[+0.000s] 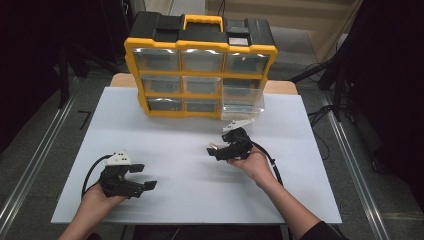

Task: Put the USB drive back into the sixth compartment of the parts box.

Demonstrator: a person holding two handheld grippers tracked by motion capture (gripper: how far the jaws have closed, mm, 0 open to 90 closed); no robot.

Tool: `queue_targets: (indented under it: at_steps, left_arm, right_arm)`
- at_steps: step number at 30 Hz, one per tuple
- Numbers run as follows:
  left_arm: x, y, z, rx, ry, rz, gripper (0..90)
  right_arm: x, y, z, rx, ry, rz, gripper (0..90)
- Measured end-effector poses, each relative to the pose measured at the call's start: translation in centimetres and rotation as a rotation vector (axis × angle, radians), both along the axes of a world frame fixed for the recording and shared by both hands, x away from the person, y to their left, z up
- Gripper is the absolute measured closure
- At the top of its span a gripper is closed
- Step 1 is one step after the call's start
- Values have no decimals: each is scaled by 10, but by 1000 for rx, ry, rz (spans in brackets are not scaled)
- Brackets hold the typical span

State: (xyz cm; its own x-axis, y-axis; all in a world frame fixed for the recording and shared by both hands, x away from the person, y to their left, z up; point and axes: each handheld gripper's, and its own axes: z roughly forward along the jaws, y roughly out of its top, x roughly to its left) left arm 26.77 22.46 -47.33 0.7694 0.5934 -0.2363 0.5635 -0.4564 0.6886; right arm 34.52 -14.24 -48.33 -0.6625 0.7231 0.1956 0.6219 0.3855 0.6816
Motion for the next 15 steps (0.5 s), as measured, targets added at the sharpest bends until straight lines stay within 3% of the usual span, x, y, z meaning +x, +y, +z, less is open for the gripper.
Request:
queue_targets:
  at_steps: [15]
  left_arm:
    - [0, 0, 0, 1, 3, -4, 192]
  right_arm:
    - [13, 10, -14, -10, -20, -29, 182]
